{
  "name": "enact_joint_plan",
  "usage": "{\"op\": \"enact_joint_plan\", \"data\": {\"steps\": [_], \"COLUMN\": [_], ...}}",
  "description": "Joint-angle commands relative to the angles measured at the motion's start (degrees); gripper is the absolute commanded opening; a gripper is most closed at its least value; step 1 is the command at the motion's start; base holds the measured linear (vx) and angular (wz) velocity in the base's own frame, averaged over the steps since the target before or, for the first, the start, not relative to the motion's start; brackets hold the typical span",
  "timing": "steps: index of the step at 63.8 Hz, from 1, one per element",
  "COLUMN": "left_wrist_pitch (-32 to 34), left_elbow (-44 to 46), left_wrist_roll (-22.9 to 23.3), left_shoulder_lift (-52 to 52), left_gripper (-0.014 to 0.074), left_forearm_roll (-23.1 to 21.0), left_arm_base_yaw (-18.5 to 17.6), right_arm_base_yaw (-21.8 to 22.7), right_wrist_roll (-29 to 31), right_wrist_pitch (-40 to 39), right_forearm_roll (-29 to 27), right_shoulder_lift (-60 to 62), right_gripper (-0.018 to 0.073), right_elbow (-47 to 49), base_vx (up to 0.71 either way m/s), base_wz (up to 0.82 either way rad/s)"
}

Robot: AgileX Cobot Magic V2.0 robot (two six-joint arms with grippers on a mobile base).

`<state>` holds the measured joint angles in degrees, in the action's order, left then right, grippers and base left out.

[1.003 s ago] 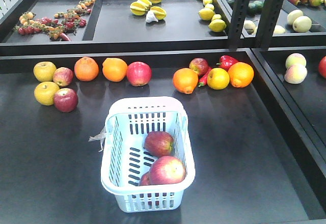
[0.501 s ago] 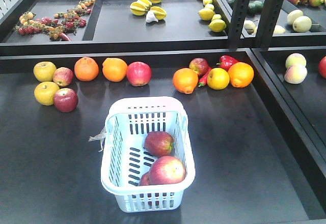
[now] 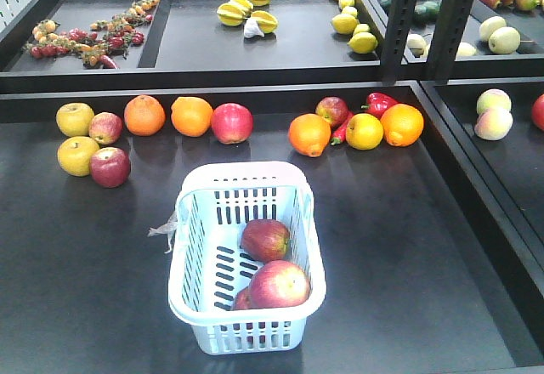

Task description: Pick three apples into basket with both arms

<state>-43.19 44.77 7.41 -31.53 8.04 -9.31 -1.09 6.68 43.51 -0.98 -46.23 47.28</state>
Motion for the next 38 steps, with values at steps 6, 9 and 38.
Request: {"op": "enact_joint_plan", "data": {"steps": [6, 9, 38], "left_wrist_pitch": [21.08, 25.47, 45.02], "left_elbow": [-9.07, -12.79, -39.25], "left_wrist_roll": [0.76, 0.76, 0.36], "left_shoulder_lift": [6.1, 8.2, 26.56], "left_gripper": [-0.0008, -0.0008, -0.0008], "left_forearm_roll": [-1.6, -1.6, -7.69], "left_arm_base_yaw": [0.15, 0.15, 3.76], "right_arm_base_yaw": [0.49, 0.49, 0.49], "right_wrist_roll": [-0.01, -0.01, -0.01], "right_wrist_pitch": [-3.51, -3.51, -3.51], "right_forearm_roll": [0.55, 0.55, 0.55], "right_shoulder_lift": [0.3, 0.3, 0.3], "right_gripper": [-0.0008, -0.0008, -0.0008], "right_elbow": [1.45, 1.45, 1.45], "base_vx": [0.0, 0.0, 0.0], "base_wz": [0.0, 0.0, 0.0]}}
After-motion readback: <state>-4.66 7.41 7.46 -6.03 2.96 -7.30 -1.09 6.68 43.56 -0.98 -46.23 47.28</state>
